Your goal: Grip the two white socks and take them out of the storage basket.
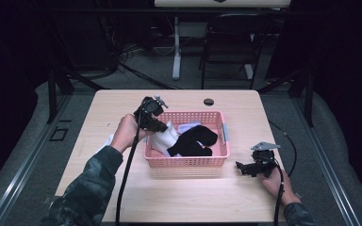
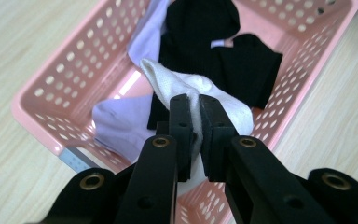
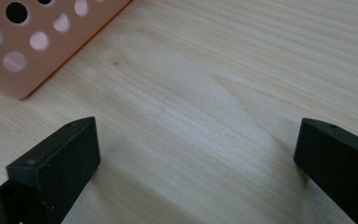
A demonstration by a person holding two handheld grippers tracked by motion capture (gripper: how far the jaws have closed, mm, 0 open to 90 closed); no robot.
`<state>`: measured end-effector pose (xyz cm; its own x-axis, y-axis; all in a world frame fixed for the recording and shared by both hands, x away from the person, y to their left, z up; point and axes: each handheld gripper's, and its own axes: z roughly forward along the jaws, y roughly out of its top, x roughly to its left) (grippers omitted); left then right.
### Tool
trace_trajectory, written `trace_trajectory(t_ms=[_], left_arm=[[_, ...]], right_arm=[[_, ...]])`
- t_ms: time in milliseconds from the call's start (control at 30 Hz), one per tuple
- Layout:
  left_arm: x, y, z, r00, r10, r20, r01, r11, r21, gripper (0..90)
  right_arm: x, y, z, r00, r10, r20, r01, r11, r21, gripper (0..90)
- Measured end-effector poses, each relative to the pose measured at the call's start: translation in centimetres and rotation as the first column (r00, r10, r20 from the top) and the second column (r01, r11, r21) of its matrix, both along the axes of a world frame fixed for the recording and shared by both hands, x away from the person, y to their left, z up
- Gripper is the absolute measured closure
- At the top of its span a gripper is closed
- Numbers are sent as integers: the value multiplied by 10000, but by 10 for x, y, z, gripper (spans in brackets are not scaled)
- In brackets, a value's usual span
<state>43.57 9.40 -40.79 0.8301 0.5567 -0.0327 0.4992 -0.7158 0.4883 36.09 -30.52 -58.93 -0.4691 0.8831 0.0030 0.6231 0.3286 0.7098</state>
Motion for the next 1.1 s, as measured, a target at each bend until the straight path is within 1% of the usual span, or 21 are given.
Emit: trace_trajectory(t_ms=[67,167,267,300,333,467,500,533,667,700,733,800,867,900,933,967,1000,1033,1067,1100], left_arm=[[0,-1,5,10000,20,83,-19,10000,-63,847],[0,-2,13,9998,-37,204,37,10000,-10,847],[-1,-3,23,9991,-56,414,58,10000,-43,847],[-1,-3,23,9991,-56,414,58,10000,-43,847],[-1,-1,30,9987,-53,511,58,9999,-94,847],[-2,3,44,9969,69,790,-53,9998,-205,847],[-2,3,44,9969,69,790,-53,9998,-205,847],[-2,7,50,9963,137,852,-115,9996,-263,847],[-1,14,61,9948,287,979,-255,9991,-332,847],[-1,14,61,9948,287,979,-255,9991,-332,847],[-2,18,66,9936,326,1077,-291,9990,-343,847],[-3,23,72,9924,427,1158,-385,9985,-386,846],[-3,26,74,9918,457,1196,-413,9984,-391,846],[-3,29,76,9911,549,1210,-498,9978,-444,846],[-4,36,80,9891,731,1279,-668,9964,-524,846],[-4,36,80,9891,731,1279,-668,9964,-524,846],[-4,44,82,9862,950,1356,-877,9944,-587,846],[-4,44,82,9862,950,1356,-877,9944,-587,846],[-4,53,83,9858,1102,1268,-1021,9924,-687,846],[-4,53,83,9858,1102,1268,-1021,9924,-687,846]], right_arm=[[0,0,0,10000,5,-4,-5,10000,-3,0],[0,0,0,10000,2,-8,-2,10000,-6,0],[0,0,0,10000,-11,-1,11,10000,0,0],[0,0,0,10000,14,-13,-14,10000,3,0],[0,0,0,10000,6,-7,-6,10000,4,0],[0,0,0,10000,1,-7,-1,10000,0,0],[0,0,0,10000,1,-7,-1,10000,0,0],[0,0,0,10000,2,-10,-2,10000,3,0],[0,0,0,10000,0,-13,0,10000,-40,0],[0,0,0,10000,0,-13,0,10000,-40,0],[0,0,0,10000,2,-13,-2,10000,-42,0],[0,0,0,10000,21,-25,-21,10000,-37,0],[0,0,0,10000,-2,-9,2,10000,-45,0],[0,0,0,10000,-2,-9,2,10000,-45,0],[0,0,0,10000,-2,-10,2,10000,-50,0],[0,0,0,10000,-2,-10,2,10000,-50,0],[0,0,0,10000,8,-17,-8,10000,-45,0],[0,0,0,10000,8,-17,-8,10000,-45,0],[0,0,0,10000,-2,-9,2,10000,-51,0],[0,0,0,10000,-2,-9,2,10000,-51,0]])
